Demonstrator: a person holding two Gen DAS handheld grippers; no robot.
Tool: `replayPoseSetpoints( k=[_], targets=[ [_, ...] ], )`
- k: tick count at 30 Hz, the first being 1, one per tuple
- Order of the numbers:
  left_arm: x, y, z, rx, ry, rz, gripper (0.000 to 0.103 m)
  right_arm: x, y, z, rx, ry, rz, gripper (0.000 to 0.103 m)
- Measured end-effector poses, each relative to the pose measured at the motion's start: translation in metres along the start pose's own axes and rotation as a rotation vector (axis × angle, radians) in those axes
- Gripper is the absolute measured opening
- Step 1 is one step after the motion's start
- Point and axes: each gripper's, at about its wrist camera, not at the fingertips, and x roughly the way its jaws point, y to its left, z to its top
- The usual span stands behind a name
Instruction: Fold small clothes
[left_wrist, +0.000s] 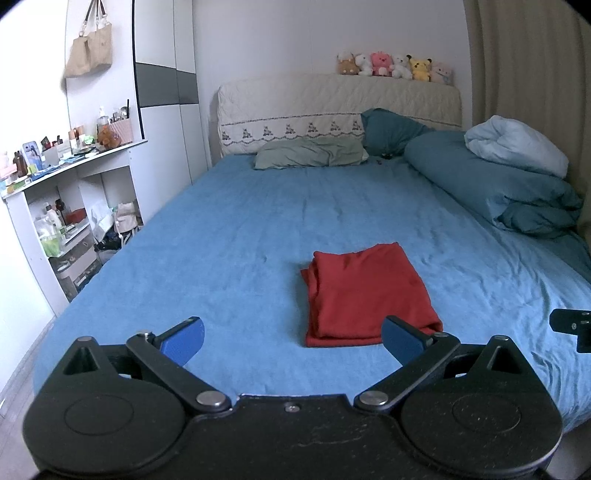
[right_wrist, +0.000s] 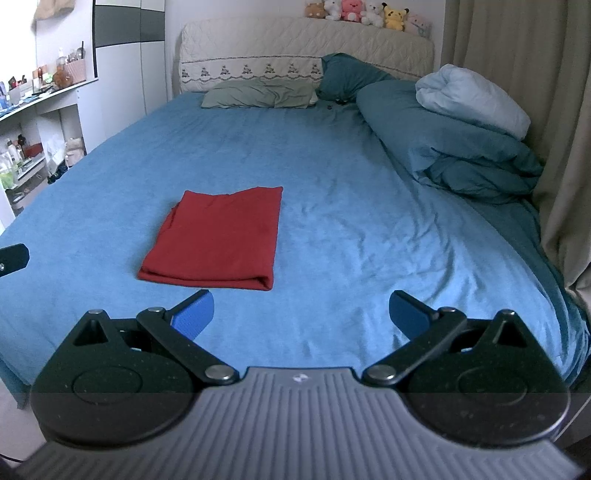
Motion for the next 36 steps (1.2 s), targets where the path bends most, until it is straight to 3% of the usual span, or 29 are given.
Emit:
replayPoseSetpoints(
  k=[36],
  targets=[
    [0.001,0.005,0.000,0.009,0.008,-0.005,0.103,-0.003,0.021,-0.004,0.012,0.010,-0.002,0.103]
  ],
)
